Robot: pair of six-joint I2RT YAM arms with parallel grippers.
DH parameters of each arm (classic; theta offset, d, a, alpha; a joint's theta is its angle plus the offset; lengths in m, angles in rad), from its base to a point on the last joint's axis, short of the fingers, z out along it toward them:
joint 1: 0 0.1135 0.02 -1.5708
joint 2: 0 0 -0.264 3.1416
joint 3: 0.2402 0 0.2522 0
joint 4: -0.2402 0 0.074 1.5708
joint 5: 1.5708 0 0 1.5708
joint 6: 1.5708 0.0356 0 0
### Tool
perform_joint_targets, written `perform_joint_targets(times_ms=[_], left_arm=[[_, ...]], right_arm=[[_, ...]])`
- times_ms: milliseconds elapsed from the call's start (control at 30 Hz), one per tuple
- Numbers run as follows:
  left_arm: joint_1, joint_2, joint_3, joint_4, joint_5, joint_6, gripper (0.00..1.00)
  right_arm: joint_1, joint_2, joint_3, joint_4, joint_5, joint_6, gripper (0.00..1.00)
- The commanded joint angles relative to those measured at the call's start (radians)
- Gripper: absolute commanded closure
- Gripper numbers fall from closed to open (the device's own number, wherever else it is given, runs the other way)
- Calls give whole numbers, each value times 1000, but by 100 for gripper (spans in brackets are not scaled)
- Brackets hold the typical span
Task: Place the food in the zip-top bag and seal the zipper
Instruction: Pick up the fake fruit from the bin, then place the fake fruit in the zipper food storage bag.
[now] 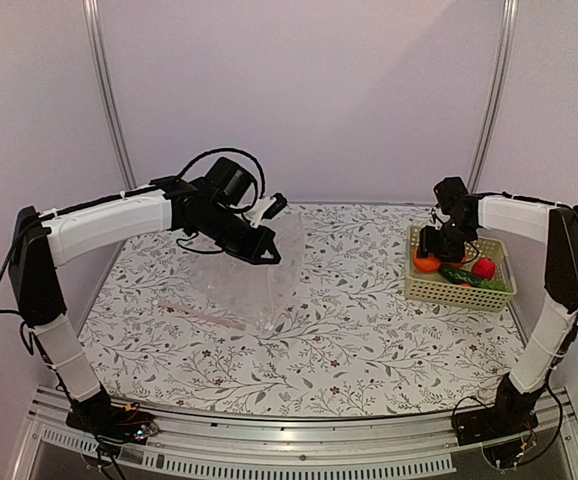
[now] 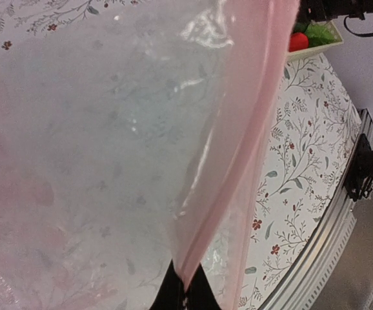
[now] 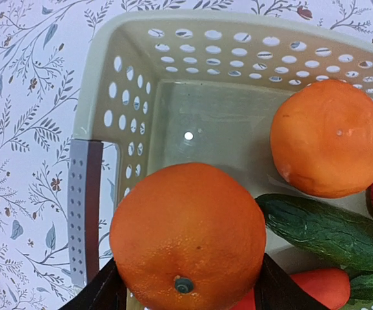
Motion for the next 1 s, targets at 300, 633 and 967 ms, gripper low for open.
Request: perform_joint_targets(times_ms=[300, 633, 967], left_arm=[[11, -39, -6, 4, 1, 4, 100], [10, -47, -12, 23, 53, -17, 100], [10, -39, -20, 41, 101, -36, 100]], right_arm=[[0, -252, -39, -71, -32, -46, 40], [123, -468, -59, -90, -274, -112, 44], [429, -538, -46, 74, -344, -1, 44]])
